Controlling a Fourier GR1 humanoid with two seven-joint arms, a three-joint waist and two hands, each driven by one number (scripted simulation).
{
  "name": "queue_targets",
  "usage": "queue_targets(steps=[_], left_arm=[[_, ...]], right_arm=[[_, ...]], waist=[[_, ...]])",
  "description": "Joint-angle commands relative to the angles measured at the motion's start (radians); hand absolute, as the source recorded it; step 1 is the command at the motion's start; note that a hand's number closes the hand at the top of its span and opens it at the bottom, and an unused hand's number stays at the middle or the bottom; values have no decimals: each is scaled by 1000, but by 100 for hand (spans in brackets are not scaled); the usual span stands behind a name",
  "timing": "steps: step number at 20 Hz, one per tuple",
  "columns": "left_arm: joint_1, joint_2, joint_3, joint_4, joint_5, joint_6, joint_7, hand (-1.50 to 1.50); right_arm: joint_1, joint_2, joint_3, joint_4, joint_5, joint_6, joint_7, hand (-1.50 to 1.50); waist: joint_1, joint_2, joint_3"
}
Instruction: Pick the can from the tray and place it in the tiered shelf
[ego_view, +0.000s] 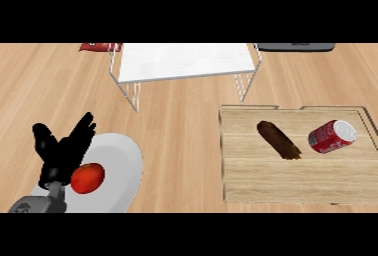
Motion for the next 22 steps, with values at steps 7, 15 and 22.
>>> queue_targets(steps=[7, 15, 22], left_arm=[[6, -38, -1, 82, -25, -25, -25, 0], [35, -18, 33, 58, -27, -43, -14, 0], [-4, -43, 46, 86, -36, -46, 3, 0]], right_arm=[[-113, 105, 58, -244, -11, -108, 416, -150], [-66, 187, 126, -332, 130, -185, 533, -150], [17, 209, 137, -488, 212, -188, 606, -150]], waist=[[-12, 1, -7], [-3, 5, -6], [-17, 3, -6]])
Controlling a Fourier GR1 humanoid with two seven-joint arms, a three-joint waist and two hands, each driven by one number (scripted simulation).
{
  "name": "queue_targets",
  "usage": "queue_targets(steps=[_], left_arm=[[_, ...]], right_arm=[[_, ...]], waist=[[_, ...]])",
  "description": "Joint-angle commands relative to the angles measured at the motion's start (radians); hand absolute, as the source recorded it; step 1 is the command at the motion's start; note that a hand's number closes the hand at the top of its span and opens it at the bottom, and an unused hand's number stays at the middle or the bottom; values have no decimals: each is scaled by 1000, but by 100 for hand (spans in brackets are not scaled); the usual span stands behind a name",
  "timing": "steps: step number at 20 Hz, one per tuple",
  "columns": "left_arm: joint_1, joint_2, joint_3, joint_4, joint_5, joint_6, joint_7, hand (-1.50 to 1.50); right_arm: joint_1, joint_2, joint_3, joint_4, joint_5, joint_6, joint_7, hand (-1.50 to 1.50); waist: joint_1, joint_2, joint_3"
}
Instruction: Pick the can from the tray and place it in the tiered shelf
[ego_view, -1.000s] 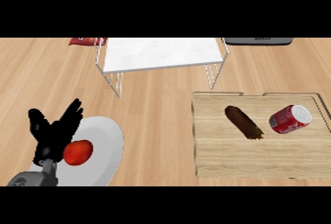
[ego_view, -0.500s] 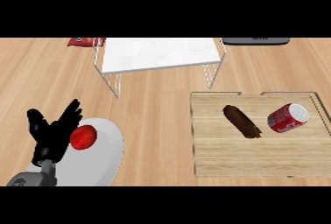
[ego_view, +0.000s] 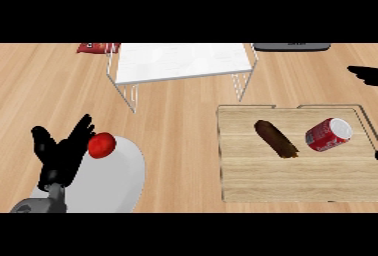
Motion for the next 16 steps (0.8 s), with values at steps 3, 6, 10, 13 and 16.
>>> queue_targets(steps=[3, 6, 10, 13, 16], left_arm=[[29, -24, 6, 77, -19, -20, -36, 0], [54, -42, -12, 44, -41, -15, -46, 0], [10, -17, 29, 10, -24, -15, 42, 0], [-14, -26, 19, 26, -28, -22, 80, 0], [-72, -40, 34, 85, -51, -13, 65, 0]], right_arm=[[68, 47, 7, -107, 78, -46, 117, -150], [65, 93, 7, -170, 98, -71, 191, -150], [111, 98, -24, -165, 188, -73, 141, -150], [177, 127, -17, -197, 214, -77, 112, -150], [117, 131, -46, -141, 228, -19, 109, -150]], waist=[[-4, 7, -8], [-2, 6, -8], [-1, 7, -7], [-5, 7, -7], [-2, 9, -7]])
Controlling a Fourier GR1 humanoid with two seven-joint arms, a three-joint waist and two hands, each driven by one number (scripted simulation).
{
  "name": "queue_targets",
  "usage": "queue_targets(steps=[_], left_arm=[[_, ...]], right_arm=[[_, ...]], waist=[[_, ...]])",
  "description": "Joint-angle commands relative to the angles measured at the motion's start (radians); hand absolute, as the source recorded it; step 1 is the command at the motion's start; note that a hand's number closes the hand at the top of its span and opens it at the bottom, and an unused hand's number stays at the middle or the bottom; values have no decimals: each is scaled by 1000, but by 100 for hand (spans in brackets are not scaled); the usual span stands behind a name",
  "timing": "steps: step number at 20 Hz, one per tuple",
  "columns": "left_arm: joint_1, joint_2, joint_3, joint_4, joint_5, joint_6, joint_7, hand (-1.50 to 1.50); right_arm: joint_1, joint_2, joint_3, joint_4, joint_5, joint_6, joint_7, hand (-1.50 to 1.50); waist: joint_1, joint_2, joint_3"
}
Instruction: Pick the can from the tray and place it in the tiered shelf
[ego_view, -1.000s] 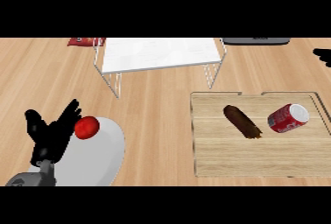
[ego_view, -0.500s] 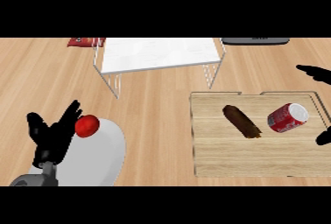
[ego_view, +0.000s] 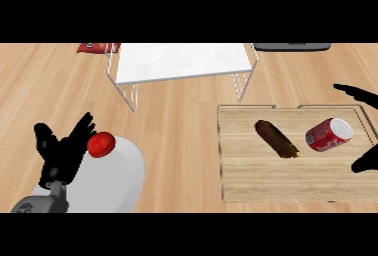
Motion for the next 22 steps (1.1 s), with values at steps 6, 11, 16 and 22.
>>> queue_targets(steps=[6, 11, 16, 22], left_arm=[[15, -19, 10, 32, -15, -20, 37, 0], [40, -12, 33, 68, -17, -71, -38, 0], [-22, -33, 36, 80, -41, -44, 3, 0], [36, -43, 52, 92, -25, -85, -51, 0]], right_arm=[[36, 77, -3, -22, 150, -33, 6, -150], [10, 119, 6, 42, 239, -55, -22, -150], [-3, 182, -5, 179, 330, -130, -151, -150], [-55, 230, -6, 281, 374, -164, -230, -150]], waist=[[0, 7, -8], [2, 7, -8], [3, 9, -7], [9, 10, -8]])
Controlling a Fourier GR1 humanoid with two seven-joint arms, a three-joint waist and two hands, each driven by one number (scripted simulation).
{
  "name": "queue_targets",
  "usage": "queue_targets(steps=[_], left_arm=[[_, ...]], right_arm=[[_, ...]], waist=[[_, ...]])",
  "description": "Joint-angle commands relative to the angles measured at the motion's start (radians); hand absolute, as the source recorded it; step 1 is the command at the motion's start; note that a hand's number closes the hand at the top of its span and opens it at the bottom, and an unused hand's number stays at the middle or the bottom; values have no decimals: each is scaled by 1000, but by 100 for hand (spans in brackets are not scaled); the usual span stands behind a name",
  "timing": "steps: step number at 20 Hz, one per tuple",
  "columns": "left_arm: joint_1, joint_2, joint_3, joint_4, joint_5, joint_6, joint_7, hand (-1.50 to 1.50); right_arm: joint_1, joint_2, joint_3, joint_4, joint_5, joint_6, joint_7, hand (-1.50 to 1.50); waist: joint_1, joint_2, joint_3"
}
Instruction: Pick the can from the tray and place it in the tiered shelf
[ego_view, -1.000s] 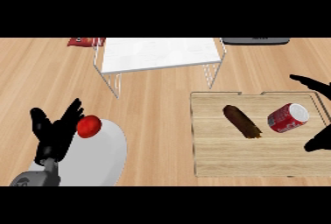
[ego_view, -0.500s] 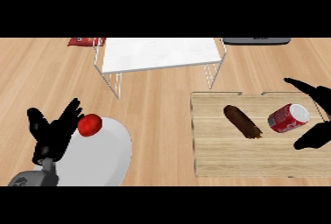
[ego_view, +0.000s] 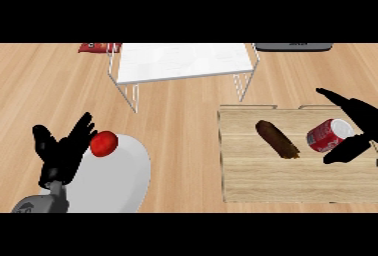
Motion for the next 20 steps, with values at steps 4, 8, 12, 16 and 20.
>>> queue_targets(steps=[4, 8, 12, 16, 20], left_arm=[[-12, -2, 18, 20, 3, -14, 70, 0], [-17, -30, -8, 55, -16, -2, 38, 0], [44, 7, 34, 40, 10, -55, 20, 0], [43, -53, -14, 37, -41, -1, 20, 0], [27, -64, -18, 39, -54, 14, 18, 0]], right_arm=[[6, 45, 2, 36, 59, 6, -77, -150], [-51, 0, 165, 52, 153, 100, -175, 150], [-14, 5, 67, 74, 96, 104, -252, 150], [52, 107, 90, 31, 128, -19, -283, 150], [26, 253, 190, -218, 140, 40, -5, 150]], waist=[[-4, 7, -8], [3, 11, -9], [-2, 8, -8], [-6, 9, -8], [-16, 5, -11]])
